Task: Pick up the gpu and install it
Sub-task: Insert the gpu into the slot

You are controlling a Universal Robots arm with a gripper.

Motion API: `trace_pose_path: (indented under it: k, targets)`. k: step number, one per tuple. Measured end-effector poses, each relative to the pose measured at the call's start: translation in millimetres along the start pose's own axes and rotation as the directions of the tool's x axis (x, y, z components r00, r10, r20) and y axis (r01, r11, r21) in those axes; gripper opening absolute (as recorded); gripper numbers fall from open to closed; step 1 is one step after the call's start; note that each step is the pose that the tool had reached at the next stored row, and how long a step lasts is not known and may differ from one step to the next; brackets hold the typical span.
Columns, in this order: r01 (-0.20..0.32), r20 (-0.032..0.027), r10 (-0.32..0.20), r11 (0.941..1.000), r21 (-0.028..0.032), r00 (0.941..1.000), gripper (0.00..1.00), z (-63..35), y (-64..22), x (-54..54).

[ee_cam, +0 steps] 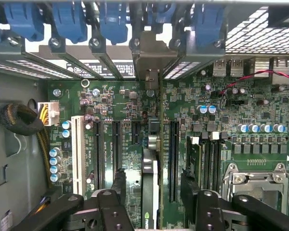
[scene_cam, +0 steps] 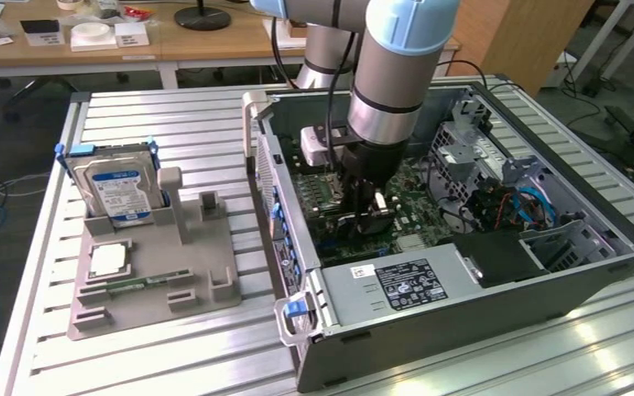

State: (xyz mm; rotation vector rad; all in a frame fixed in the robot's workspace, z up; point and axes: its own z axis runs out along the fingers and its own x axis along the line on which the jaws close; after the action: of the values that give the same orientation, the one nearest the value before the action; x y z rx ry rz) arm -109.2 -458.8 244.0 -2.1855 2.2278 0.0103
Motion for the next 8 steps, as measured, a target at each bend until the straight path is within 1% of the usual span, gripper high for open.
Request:
trace_pose_path:
  k: [3,8]
  targets:
    - [0.000,0.0001,0.000,1.0000,0.0000,1.0000,0.57,-8.2,-0.1,-0.2]
    - [0.000,0.0000,0.000,1.0000,0.0000,1.0000,0.57,-26.4,-0.3,-0.5]
